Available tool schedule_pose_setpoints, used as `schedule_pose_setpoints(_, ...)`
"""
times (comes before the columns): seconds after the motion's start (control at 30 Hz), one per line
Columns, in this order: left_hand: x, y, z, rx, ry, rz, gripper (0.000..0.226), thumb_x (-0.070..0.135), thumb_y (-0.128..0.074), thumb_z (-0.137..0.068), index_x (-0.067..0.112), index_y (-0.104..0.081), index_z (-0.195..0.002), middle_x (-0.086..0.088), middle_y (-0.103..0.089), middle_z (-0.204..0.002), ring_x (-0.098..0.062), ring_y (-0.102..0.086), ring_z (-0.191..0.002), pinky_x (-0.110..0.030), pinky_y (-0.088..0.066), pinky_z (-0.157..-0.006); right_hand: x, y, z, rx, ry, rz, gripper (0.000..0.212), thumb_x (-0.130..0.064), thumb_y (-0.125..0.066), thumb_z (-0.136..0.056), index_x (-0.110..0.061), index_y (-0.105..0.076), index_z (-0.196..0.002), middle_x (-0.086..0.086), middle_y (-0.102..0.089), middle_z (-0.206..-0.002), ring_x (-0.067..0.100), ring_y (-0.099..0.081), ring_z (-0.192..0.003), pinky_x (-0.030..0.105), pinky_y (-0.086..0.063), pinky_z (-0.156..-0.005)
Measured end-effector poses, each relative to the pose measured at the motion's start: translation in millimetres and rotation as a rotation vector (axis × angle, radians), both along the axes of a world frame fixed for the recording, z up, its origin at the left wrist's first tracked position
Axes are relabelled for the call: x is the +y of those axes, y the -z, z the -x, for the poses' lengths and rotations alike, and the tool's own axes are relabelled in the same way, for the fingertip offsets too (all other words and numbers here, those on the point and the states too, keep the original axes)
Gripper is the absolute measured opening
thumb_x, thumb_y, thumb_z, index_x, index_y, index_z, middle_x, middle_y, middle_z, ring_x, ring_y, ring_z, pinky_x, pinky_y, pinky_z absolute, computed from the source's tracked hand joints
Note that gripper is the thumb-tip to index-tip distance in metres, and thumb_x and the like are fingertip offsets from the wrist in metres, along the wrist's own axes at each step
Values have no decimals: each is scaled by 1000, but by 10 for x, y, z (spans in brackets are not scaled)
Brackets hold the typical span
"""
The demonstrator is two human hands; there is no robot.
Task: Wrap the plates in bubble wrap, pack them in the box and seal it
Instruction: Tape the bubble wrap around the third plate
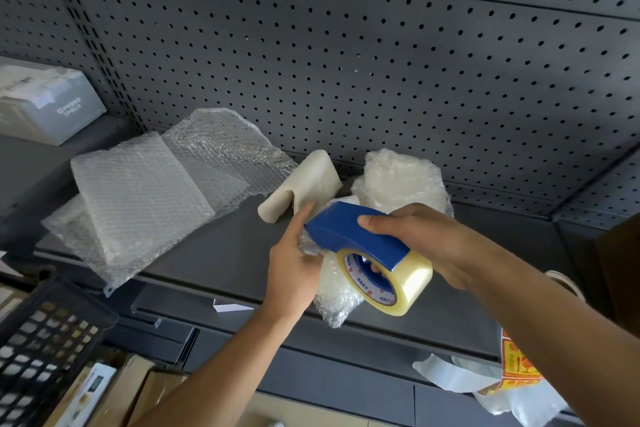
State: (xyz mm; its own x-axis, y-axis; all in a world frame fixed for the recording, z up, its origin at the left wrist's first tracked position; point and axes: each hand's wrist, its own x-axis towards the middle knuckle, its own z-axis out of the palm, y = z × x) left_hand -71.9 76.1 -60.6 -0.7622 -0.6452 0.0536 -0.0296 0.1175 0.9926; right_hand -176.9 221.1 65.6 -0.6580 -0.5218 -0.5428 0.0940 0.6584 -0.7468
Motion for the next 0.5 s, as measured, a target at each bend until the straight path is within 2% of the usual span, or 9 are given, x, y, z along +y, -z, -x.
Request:
schedule_pose_setpoints(0.07,20,0,8,31,-31,21,64,-7,-69,-89,39,-58,-132,35,-70,-112,7,-66,-109,-20,-53,-96,3,-23,3,7,-14,0,48,-48,-69,-89,-2,-74,-100,18,-77,-91,35,-72,-79,40,-55,-77)
schedule_pose_setpoints(0.13,11,19,40,47,-74,23,61,-10,-66,-89,37,-64,-128,32,-70,-116,7,-66,-111,-22,-53,-98,36,-48,9,22,-21,-3,50,-50,-68,-89,-1,-74,-99,18,-77,-89,39,-73,-84,43,-56,-79)
schedule_pose_setpoints(0.23,-132,27,79,70,-199,-38,64,-13,-62,-87,38,-70,-124,23,-70,-125,0,-65,-119,-35,-53,-105,103,-55,-12,36,-33,-33,54,-53,-68,-88,0,-73,-98,17,-77,-88,39,-73,-80,42,-55,-76)
schedule_pose_setpoints(0.27,-205,23,84,77,-210,-30,62,-11,-64,-87,39,-70,-123,24,-71,-121,-1,-66,-116,-34,-54,-103,126,-43,-39,48,-43,-44,55,-54,-68,-87,0,-73,-98,16,-77,-86,35,-71,-74,39,-53,-73)
schedule_pose_setpoints(0.33,-318,-29,77,48,-152,58,62,-11,-65,-88,39,-71,-123,32,-72,-105,1,-68,-96,-24,-58,-90,183,-14,-95,83,-61,-30,54,-55,-68,-87,-2,-71,-97,12,-76,-83,26,-68,-69,36,-49,-70)
schedule_pose_setpoints(0.4,-395,-58,67,30,-131,140,62,-14,-62,-87,33,-71,-126,32,-71,-94,3,-63,-82,-14,-54,-78,244,-29,-139,88,-54,45,54,-56,-69,-86,-5,-71,-100,13,-76,-87,30,-71,-74,37,-51,-72)
schedule_pose_setpoints(0.5,-417,-58,46,3,-149,180,56,-10,-60,-91,31,-70,-128,30,-70,-105,11,-64,-91,-13,-50,-80,327,-204,-140,22,37,223,51,-50,-69,-81,-3,-74,-99,16,-76,-85,32,-72,-73,36,-56,-69)
